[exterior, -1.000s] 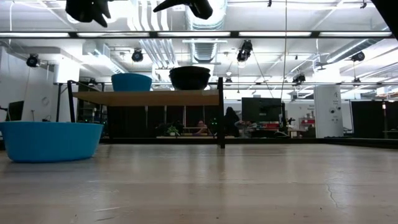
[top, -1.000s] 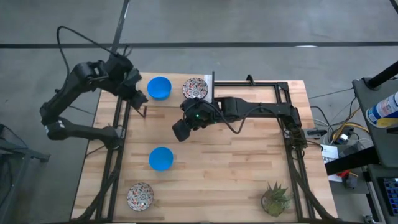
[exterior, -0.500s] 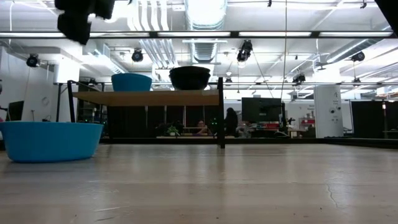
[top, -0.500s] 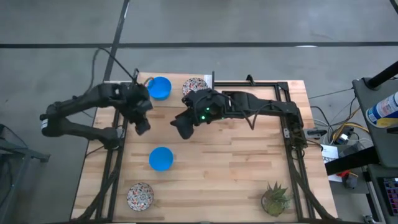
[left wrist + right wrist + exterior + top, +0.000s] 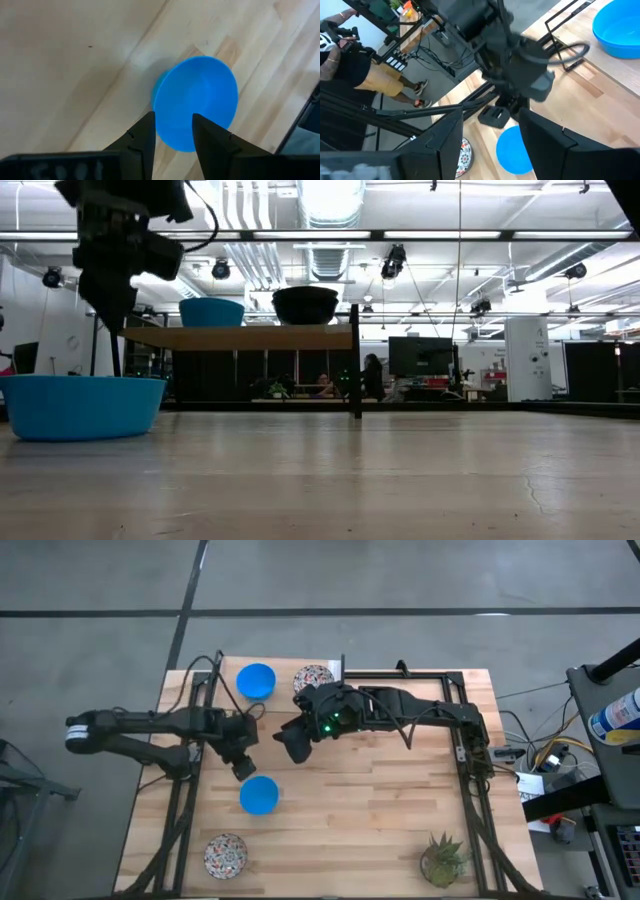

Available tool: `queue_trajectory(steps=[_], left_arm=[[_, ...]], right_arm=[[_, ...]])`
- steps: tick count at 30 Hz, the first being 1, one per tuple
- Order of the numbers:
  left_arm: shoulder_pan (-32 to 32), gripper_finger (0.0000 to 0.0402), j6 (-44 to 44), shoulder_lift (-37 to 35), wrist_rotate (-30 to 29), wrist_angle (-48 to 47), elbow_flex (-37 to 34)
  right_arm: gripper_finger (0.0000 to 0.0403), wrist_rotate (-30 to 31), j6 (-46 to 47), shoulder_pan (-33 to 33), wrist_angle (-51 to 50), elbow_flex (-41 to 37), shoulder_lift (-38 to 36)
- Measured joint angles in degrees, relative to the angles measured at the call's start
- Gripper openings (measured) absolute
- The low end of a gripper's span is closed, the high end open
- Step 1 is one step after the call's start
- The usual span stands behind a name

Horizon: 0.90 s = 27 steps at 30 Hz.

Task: Pick & Place Mini bowls
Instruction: Stack the blue bowl on top of the blue bowls on the shelf

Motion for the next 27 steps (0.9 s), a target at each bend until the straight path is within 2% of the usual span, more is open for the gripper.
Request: queue_trajectory(steps=[11, 20, 27], left_arm=[[-3.89, 0.0119, -8.02, 0.13, 1.14, 12.72, -12.46], [-4.28, 0.0118, -11.05, 0.13, 1.43, 17.12, -17.11], [-4.26, 0.0066, -13.01, 0.32, 0.86, 20.24, -20.16]], right_arm=[[0.0187, 0.14, -0.27, 0.0, 0.13, 0.0, 0.0], [0.0187, 0.12, -0.29, 0.0, 0.11, 0.0, 0.0], [0.0187, 0.12, -0.27, 0.1, 0.09, 0.0, 0.0]])
